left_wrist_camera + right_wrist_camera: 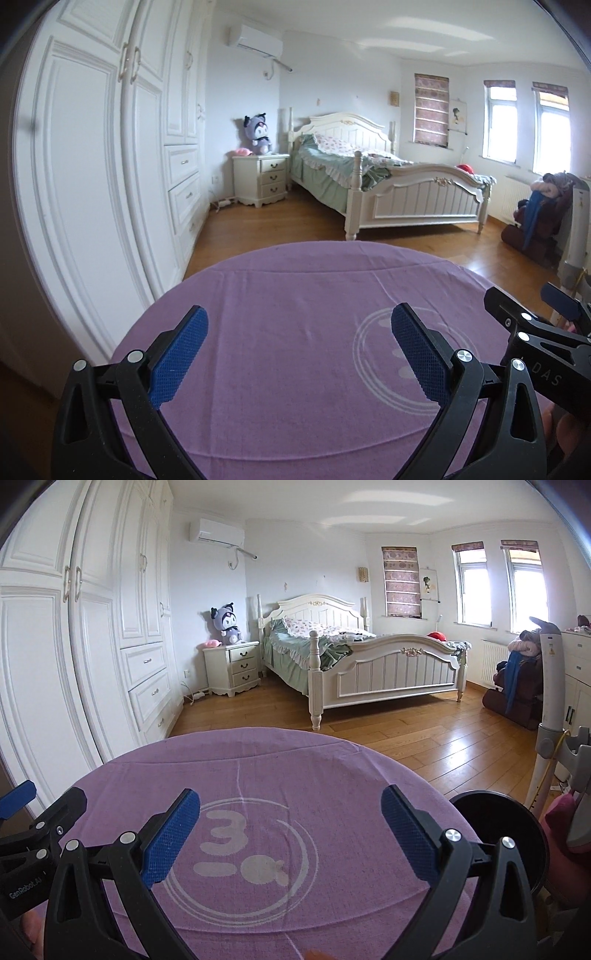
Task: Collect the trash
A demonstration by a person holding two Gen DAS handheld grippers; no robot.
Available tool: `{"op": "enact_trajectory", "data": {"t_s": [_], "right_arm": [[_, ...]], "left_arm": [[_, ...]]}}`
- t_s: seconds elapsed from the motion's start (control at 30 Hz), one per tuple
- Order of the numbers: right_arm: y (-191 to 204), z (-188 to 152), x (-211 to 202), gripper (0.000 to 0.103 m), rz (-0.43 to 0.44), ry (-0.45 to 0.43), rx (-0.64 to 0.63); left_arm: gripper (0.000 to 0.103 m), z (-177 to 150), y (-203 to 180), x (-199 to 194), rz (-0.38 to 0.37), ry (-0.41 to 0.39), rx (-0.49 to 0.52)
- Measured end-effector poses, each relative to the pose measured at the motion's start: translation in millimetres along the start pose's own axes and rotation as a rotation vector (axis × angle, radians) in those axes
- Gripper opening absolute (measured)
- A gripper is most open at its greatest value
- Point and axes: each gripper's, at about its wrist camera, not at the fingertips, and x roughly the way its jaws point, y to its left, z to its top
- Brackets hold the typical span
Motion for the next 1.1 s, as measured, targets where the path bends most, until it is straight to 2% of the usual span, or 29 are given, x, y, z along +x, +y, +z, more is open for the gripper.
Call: {"op": "enact_trajectory", "data": {"t_s": [0.43, 1.1], "right_arm": [[4, -4, -8, 0.098, 0.007, -0.03, -0.007], [7, -4, -11, 0.098, 0.012, -0.044, 0.002]], "left_arm": [[0.098, -5, -3, -2, 0.017, -0.001, 0.001], [0.098, -4, 1, 2, 0.004, 0.016, -0.023]]}}
